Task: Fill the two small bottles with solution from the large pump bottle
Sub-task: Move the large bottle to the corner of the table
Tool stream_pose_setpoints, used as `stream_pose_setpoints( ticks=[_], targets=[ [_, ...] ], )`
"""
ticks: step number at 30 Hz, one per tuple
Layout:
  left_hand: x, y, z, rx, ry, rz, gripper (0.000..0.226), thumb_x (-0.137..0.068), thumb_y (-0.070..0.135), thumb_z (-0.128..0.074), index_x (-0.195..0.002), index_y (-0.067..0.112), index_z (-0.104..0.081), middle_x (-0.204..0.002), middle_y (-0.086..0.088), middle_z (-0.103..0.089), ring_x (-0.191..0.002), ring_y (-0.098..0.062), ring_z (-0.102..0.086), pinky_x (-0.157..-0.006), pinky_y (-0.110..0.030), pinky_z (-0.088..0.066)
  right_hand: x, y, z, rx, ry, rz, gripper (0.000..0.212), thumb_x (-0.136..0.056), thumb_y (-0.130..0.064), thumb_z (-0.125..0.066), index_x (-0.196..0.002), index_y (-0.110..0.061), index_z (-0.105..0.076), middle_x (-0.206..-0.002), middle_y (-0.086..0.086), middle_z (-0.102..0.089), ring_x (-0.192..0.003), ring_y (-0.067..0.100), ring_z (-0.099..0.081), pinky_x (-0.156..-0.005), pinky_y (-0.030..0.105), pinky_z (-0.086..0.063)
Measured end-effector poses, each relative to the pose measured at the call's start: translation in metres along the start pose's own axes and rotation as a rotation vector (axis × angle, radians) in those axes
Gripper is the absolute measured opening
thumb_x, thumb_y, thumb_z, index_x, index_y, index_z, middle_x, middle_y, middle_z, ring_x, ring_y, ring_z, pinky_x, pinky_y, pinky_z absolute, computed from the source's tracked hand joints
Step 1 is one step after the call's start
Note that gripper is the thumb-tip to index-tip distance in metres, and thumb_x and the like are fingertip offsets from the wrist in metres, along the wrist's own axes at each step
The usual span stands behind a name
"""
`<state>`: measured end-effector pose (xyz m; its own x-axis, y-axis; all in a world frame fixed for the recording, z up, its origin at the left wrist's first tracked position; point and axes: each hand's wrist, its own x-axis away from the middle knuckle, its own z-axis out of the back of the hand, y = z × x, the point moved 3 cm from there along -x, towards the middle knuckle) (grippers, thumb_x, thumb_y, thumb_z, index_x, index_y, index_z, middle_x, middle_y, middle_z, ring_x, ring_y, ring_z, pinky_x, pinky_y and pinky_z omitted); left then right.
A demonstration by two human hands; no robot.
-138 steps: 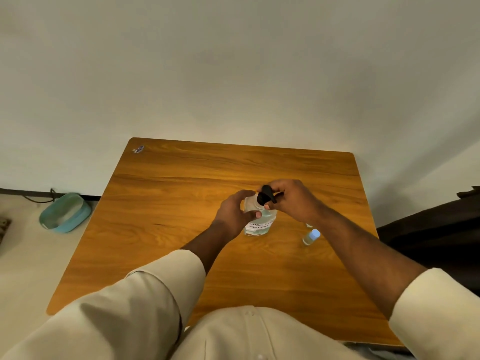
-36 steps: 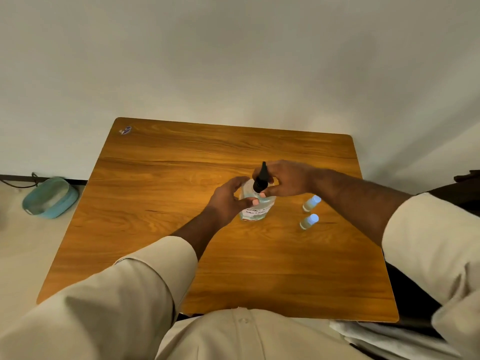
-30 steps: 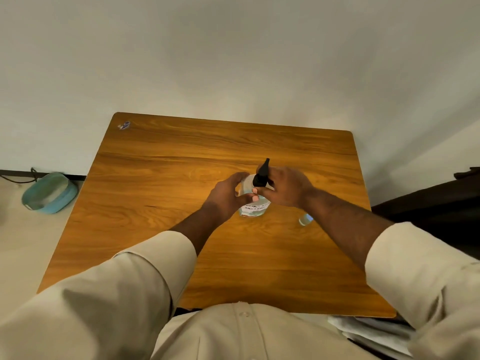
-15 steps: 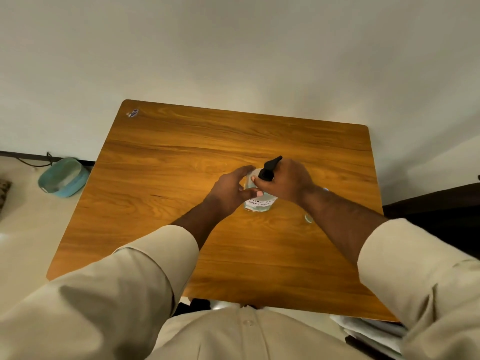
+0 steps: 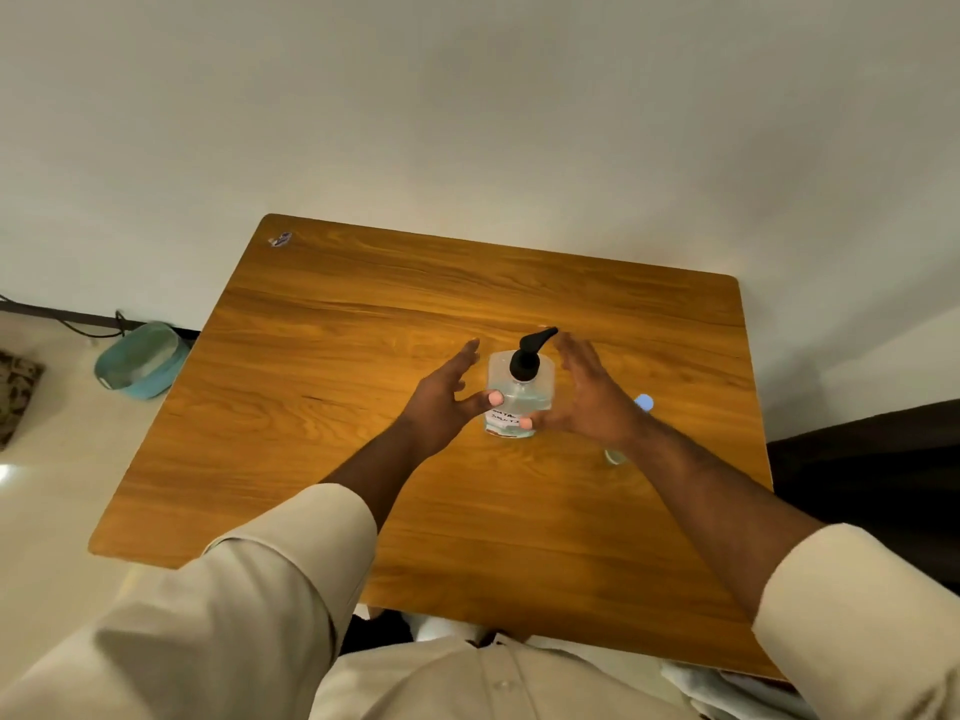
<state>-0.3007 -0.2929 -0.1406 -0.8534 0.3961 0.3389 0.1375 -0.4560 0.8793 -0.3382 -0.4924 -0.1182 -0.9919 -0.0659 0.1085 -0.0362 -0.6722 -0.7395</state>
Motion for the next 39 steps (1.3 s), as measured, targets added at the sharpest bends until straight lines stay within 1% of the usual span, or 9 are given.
stream_pose_setpoints(
  ticks=[2,5,8,12,17,22,29,35,39],
  targets=[
    [0.000,-0.008,0.009,-0.041,-0.006,0.040,0.090,-0.081,0.034,-0.076,-0.152,0.034,-0.019,-0.156,0.002,-0.034,-0.139,-0.027,-0.037,-0.103,-0.037,-0.041,-0.006,0.001,-0.010,-0.060,-0.059,-0.018,0.098,-0.054,-0.042,-0.088,-0.134,-0.041,-0.031,-0.136,-0.009,-0.040,-0.125,0.011,-0.037,-0.097,0.025,-0.037],
    [-0.001,-0.022,0.026,-0.084,-0.030,0.073,0.092,-0.080,0.030,-0.079,-0.151,0.034,-0.020,-0.156,0.002,-0.033,-0.142,-0.022,-0.032,-0.106,-0.031,-0.035,-0.019,0.001,-0.026,-0.315,-0.039,-0.099,0.077,-0.054,-0.026,-0.090,-0.112,-0.051,-0.046,-0.111,-0.024,-0.059,-0.102,-0.003,-0.058,-0.076,0.010,-0.044],
    [-0.006,-0.040,0.055,-0.153,0.002,0.105,0.090,-0.081,0.027,-0.078,-0.152,0.030,-0.023,-0.157,0.001,-0.031,-0.143,-0.019,-0.030,-0.103,-0.023,-0.030,-0.036,-0.008,-0.041,-0.367,-0.001,-0.130,0.075,-0.049,-0.030,-0.090,-0.104,-0.059,-0.050,-0.104,-0.031,-0.062,-0.095,-0.011,-0.059,-0.068,0.006,-0.047],
    [-0.018,-0.064,0.120,-0.331,0.104,0.168,0.085,-0.083,0.029,-0.075,-0.152,0.023,-0.025,-0.158,-0.002,-0.031,-0.143,-0.022,-0.031,-0.115,-0.038,-0.030,-0.083,-0.044,-0.068,-0.370,-0.017,-0.111,0.075,-0.050,-0.031,-0.091,-0.105,-0.059,-0.049,-0.108,-0.028,-0.060,-0.102,-0.004,-0.057,-0.071,0.011,-0.050],
    [-0.065,-0.097,0.238,-0.579,0.142,0.282,0.086,-0.084,0.037,-0.072,-0.152,0.023,-0.021,-0.159,-0.008,-0.024,-0.144,-0.032,-0.026,-0.112,-0.055,-0.031,-0.193,-0.112,-0.109,-0.351,-0.070,-0.067,0.074,-0.052,-0.039,-0.087,-0.107,-0.062,-0.044,-0.109,-0.030,-0.057,-0.104,-0.001,-0.055,-0.070,0.013,-0.049],
    [-0.128,-0.120,0.312,-0.718,0.109,0.339,0.088,-0.086,0.039,-0.070,-0.153,0.024,-0.015,-0.162,-0.008,-0.015,-0.146,-0.036,-0.019,-0.112,-0.058,-0.030,-0.299,-0.158,-0.133,-0.345,-0.068,-0.024,0.079,-0.062,-0.022,-0.087,-0.126,-0.035,-0.043,-0.121,-0.012,-0.056,-0.112,0.011,-0.054,-0.087,0.026,-0.050],
    [-0.203,-0.145,0.343,-0.712,0.033,0.312,0.093,-0.084,0.041,-0.071,-0.154,0.018,-0.013,-0.161,-0.007,-0.020,-0.144,-0.035,-0.028,-0.113,-0.052,-0.032,-0.404,-0.183,-0.157,-0.303,-0.092,0.010,0.078,-0.068,-0.015,-0.083,-0.132,-0.025,-0.040,-0.128,-0.004,-0.054,-0.114,0.017,-0.054,-0.090,0.026,-0.047],
    [-0.225,-0.159,0.335,-0.781,-0.038,0.307,0.093,-0.082,0.048,-0.070,-0.152,0.020,-0.015,-0.161,-0.008,-0.017,-0.145,-0.038,-0.021,-0.114,-0.056,-0.029,-0.436,-0.180,-0.166,-0.412,-0.166,-0.087,0.076,-0.065,-0.008,-0.084,-0.126,-0.033,-0.047,-0.119,-0.008,-0.053,-0.108,0.021,-0.056,-0.060,0.029,-0.058],
    [-0.223,-0.155,0.327,-0.757,-0.028,0.338,0.089,-0.085,0.046,-0.067,-0.152,0.023,-0.014,-0.163,-0.008,-0.009,-0.147,-0.040,-0.010,-0.113,-0.062,-0.026,-0.435,-0.178,-0.168,-0.531,-0.222,-0.114,0.082,-0.063,-0.003,-0.084,-0.125,-0.039,-0.044,-0.118,-0.011,-0.051,-0.110,0.024,-0.055,-0.059,0.033,-0.059]
  ],
)
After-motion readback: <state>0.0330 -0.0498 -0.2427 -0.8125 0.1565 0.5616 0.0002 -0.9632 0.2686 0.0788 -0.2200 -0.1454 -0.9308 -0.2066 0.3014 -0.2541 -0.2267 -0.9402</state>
